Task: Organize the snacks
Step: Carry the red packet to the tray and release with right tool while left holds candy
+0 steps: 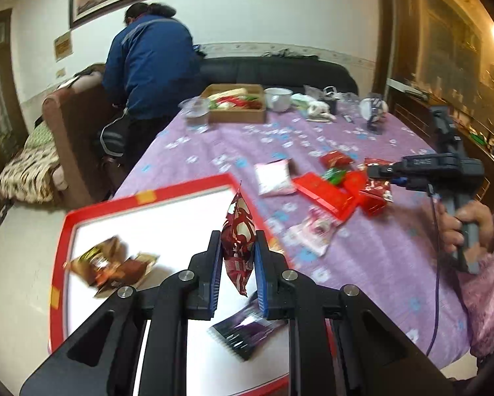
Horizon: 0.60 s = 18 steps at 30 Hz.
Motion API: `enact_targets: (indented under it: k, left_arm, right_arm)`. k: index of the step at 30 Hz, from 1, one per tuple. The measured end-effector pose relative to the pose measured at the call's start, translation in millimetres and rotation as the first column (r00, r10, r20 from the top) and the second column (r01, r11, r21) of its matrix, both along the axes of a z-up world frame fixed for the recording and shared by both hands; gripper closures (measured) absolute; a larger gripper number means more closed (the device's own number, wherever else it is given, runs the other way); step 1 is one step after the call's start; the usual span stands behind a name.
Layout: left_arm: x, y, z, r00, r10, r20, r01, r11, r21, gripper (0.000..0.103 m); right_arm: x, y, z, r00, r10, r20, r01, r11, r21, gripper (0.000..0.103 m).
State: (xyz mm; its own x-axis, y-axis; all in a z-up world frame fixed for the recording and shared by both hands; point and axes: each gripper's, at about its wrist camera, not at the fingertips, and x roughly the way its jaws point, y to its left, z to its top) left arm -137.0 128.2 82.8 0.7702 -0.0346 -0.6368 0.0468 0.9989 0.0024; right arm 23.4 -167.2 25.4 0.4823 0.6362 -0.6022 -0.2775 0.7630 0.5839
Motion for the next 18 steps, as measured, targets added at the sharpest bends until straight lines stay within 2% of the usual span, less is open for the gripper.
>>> enact_targets:
  k: [5,10,18]
  left_arm:
    - [-6.9,27.4,-13.5,0.998,0.058,-0.025,-0.059,0.998,-0.025,0.087]
    - [-14.3,46.0,-22.3,0.995,0.095,-0.034,-0.096,0.995,-0.027,0.087]
    - [-23.5,67.6,-37.0,0.989,0.134,-0.061,-0.136,0.990,-0.043,0.087]
  right_arm:
    - [-31.2,69.3,15.2,0.985,0.172,0.026,-0.173,0.984,0.048,0.082]
    - [-59.2,136.7,28.9,0.945,0.320,0.063,-0.323,0.945,0.048,0.082]
    - [-83.5,193.3,20.0,0.908,0.418,0.035,-0.418,0.908,0.003,0.082]
